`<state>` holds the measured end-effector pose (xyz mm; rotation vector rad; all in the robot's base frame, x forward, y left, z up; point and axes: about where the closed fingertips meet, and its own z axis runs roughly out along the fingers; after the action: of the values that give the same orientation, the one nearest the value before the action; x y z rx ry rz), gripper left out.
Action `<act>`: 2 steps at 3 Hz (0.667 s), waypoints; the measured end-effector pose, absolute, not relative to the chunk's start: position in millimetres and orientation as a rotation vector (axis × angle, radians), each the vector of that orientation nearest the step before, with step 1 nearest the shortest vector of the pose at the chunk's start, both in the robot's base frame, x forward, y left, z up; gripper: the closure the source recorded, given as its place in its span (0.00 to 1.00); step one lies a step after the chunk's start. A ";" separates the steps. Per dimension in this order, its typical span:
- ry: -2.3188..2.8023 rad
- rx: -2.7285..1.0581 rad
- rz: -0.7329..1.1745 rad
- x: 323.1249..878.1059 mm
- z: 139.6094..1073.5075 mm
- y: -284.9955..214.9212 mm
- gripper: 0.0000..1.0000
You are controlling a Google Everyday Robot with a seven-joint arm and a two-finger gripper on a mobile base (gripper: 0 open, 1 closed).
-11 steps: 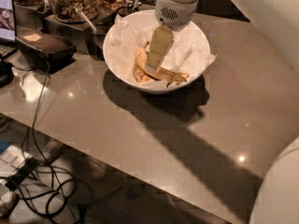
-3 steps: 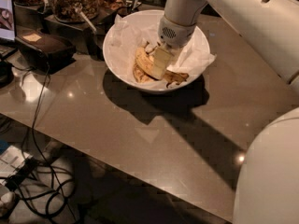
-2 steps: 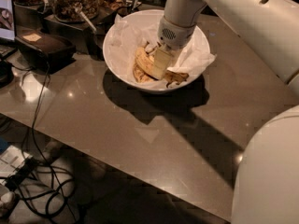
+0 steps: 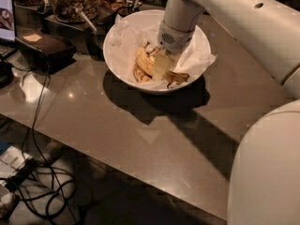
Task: Pick banana from white bowl
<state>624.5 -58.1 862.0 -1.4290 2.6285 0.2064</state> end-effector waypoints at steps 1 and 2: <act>2.628 -1.435 0.210 624.2 862.6 -57.8 0.66; 2.621 -1.439 0.208 623.5 862.5 -58.6 0.90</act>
Offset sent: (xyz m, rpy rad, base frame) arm -0.0098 -0.0075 -0.0078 -0.0089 0.0029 0.0218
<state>623.5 -58.6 862.5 -1.4392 2.6212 0.2077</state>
